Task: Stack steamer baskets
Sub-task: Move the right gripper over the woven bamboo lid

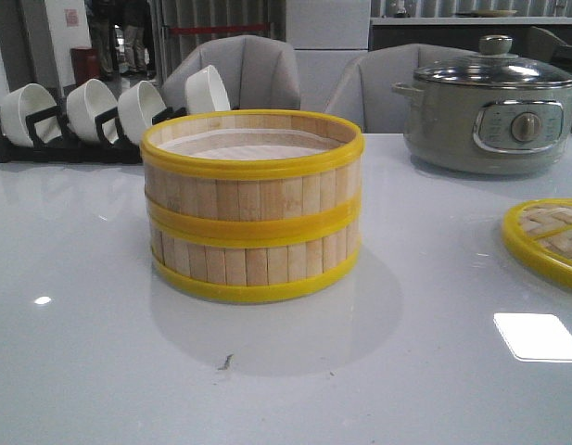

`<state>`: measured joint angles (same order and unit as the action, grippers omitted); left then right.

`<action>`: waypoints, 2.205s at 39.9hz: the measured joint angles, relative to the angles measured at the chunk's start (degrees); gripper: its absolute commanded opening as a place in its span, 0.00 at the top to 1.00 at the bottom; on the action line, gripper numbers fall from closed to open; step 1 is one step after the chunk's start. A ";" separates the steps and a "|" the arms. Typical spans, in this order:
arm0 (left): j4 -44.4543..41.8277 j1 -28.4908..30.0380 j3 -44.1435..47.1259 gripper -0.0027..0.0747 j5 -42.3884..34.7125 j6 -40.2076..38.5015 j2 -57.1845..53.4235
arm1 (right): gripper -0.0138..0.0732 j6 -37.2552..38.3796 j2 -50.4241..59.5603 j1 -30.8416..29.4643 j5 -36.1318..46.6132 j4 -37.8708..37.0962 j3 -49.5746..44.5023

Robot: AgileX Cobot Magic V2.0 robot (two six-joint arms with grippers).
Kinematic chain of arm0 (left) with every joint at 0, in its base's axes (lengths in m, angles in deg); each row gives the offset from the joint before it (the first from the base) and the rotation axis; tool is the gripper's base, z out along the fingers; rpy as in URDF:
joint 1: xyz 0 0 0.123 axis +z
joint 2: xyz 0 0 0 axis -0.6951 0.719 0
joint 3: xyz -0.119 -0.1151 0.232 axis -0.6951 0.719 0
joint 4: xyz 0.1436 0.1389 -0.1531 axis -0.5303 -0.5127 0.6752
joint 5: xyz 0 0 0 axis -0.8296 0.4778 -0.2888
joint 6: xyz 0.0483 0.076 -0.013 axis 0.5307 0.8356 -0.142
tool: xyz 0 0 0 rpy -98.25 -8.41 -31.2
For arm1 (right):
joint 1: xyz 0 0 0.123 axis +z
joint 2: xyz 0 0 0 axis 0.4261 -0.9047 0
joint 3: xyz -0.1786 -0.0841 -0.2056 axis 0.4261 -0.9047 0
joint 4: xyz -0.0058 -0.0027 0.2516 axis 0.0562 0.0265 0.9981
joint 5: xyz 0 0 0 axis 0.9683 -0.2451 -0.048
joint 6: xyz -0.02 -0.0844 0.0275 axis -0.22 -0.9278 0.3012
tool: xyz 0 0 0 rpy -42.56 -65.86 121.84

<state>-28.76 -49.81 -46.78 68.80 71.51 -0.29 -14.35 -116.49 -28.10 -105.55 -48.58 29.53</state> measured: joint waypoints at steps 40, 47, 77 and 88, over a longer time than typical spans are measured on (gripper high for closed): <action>0.27 0.09 16.13 0.86 -7.06 -0.24 -7.39 | 0.40 0.00 -3.10 0.00 -1.08 0.00 0.00; 0.27 0.09 16.13 0.86 -7.06 -0.24 -7.39 | 0.69 0.00 -3.10 0.00 -2.31 0.00 0.00; 0.32 0.09 16.13 0.86 -7.09 -0.24 -7.39 | 0.62 -1.59 -5.31 0.00 -16.17 1.71 0.00; 0.32 0.09 16.13 0.86 -7.09 -0.24 -7.39 | 0.41 -1.71 -5.83 0.00 -16.57 1.61 0.00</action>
<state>-28.45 -49.72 -30.65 61.71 71.27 -7.67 -16.06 -122.32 -28.10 -122.12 -46.98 29.53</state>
